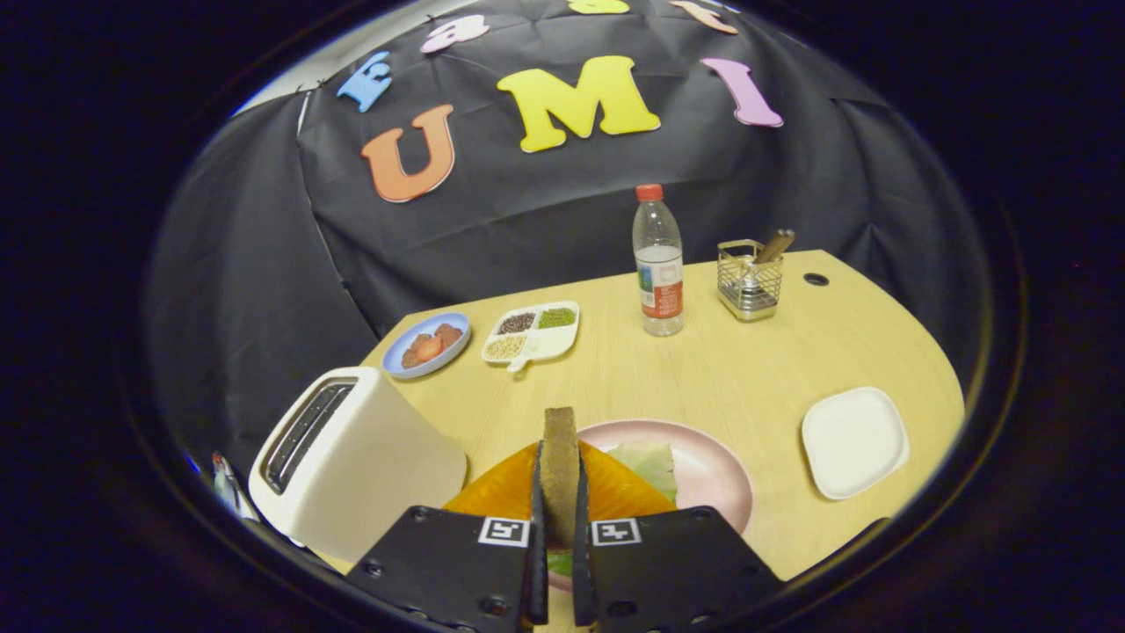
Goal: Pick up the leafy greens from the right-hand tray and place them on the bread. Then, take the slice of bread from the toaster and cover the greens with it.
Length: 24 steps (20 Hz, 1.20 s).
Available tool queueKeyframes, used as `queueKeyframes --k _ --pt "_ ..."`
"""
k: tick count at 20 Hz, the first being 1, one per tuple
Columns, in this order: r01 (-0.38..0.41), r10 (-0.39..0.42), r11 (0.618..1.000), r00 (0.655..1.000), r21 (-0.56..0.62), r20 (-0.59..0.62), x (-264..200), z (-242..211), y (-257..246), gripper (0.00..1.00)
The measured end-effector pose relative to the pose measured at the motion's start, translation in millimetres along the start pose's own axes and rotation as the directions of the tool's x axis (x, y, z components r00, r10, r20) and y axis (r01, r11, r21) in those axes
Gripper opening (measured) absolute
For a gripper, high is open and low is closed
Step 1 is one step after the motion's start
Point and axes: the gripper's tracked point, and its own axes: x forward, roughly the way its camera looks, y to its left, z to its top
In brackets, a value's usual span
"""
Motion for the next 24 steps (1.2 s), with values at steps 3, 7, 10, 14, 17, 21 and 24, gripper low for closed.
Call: queueKeyframes --k 3,7,10,14,17,21,24 --pt "0.046 -0.046 0.999 0.999 0.000 -0.013 3.3 -4.2 -23.4 0.11" --pt "0.110 -0.112 0.993 0.993 -0.050 -0.036 6.9 -11.6 -43.5 0.11" --pt "0.148 -0.153 0.986 0.986 -0.077 -0.066 10.7 -21.6 -54.2 0.16" --pt "0.178 -0.188 0.977 0.979 -0.122 -0.080 11.7 -29.0 -64.9 0.39" --pt "0.203 -0.215 0.970 0.973 -0.136 -0.081 5.8 -29.5 -73.5 0.63" --pt "0.215 -0.227 0.962 0.973 -0.170 -0.051 -8.1 -23.3 -72.5 0.84" --pt "0.225 -0.232 0.954 0.973 -0.199 -0.012 -27.8 -14.0 -64.3 0.88"
